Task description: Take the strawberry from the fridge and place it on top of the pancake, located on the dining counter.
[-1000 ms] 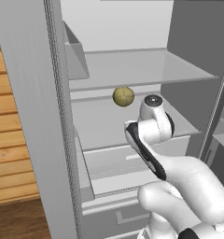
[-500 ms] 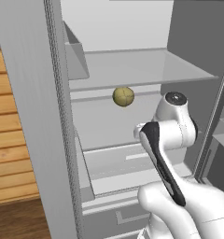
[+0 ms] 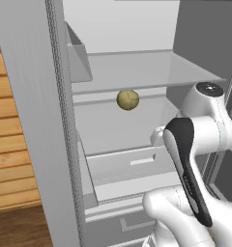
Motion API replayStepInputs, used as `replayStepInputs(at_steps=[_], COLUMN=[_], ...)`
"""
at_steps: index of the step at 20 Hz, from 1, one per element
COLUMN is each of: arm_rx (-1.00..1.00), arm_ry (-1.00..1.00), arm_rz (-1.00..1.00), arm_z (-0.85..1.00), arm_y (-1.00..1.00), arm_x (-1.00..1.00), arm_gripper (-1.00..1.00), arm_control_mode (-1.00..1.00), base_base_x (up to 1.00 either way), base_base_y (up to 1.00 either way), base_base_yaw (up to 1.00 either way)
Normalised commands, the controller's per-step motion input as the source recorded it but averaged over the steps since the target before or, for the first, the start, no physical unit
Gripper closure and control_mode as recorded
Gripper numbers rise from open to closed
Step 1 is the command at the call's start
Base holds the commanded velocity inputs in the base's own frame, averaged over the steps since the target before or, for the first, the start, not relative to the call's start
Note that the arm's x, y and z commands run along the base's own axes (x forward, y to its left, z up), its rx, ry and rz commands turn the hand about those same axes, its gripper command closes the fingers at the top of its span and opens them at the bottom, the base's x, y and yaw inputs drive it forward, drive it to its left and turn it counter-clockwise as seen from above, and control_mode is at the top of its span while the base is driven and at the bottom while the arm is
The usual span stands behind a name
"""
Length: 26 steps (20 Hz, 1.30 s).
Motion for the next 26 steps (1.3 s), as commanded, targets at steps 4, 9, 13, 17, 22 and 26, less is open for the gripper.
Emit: replayStepInputs(at_steps=[4,9,13,17,22,26], arm_rx=[-0.06,-0.02,0.00,0.00,0.00,0.00], arm_ry=[0.00,0.00,0.00,0.00,0.00,0.00], arm_rz=[0.00,0.00,0.00,0.00,0.00,0.00], arm_z=[0.24,-0.10,-0.15,0.00,0.00,0.00], arm_y=[0.00,-0.04,-0.01,0.00,0.00,0.00], arm_x=[-0.97,-0.34,0.00,0.00,0.00,0.00], arm_gripper=[1.00,1.00,1.00,1.00,1.00,1.00], arm_control_mode=[-1.00,-1.00,-1.00,-1.00,-1.00,1.00], base_base_x=[0.00,0.00,0.00,0.00,0.00,-0.03], base_base_y=[0.00,0.00,0.00,0.00,0.00,0.00], base_base_yaw=[0.00,0.00,0.00,0.00,0.00,0.04])
